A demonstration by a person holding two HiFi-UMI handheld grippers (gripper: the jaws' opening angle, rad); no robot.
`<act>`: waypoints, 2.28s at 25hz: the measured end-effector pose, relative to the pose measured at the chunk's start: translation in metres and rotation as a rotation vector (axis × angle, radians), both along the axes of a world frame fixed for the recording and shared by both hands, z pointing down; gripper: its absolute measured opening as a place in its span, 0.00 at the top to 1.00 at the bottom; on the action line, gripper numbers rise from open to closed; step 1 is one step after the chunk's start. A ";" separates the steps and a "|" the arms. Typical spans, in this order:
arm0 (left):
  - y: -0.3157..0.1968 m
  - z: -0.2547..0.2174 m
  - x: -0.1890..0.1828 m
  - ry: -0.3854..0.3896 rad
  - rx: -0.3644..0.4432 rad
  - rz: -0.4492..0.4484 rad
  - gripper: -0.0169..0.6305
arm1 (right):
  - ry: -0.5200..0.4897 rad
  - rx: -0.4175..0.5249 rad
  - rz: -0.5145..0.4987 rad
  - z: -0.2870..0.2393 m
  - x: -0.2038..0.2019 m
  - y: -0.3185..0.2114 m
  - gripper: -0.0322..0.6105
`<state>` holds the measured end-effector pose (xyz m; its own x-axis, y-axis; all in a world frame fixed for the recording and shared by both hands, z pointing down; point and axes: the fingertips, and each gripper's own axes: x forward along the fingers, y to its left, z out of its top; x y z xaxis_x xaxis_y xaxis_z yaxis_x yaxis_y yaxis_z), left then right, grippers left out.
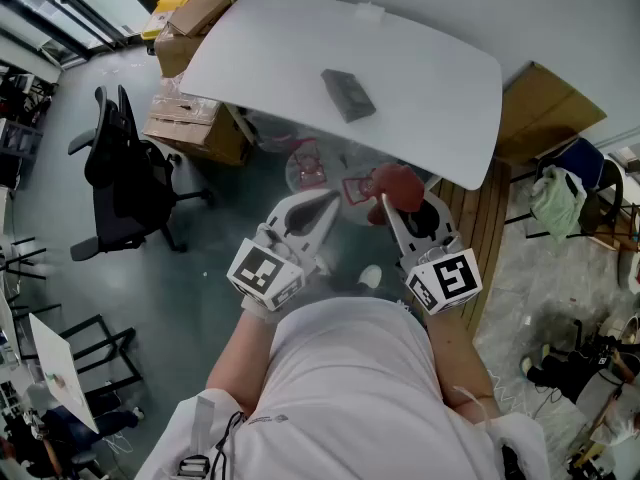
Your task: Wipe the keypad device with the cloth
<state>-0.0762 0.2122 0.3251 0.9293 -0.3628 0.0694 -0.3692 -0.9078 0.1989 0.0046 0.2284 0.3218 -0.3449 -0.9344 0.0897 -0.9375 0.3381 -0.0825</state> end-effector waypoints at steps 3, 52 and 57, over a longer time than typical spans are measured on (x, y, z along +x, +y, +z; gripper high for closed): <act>-0.007 -0.002 -0.007 0.009 0.011 0.006 0.96 | 0.019 0.010 -0.003 -0.004 -0.011 -0.006 0.80; -0.187 0.063 0.096 -0.172 -0.140 -0.338 0.96 | -0.186 -0.192 -0.291 0.064 0.126 -0.220 0.80; -0.188 0.084 0.106 -0.238 -0.170 -0.352 0.96 | -0.226 -0.247 -0.328 0.084 0.133 -0.236 0.80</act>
<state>0.0298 0.0244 0.4087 0.7020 -0.6188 0.3525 -0.7033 -0.6802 0.2066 0.1372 -0.0079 0.4058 -0.6549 -0.7329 0.1842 -0.7337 0.5582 -0.3875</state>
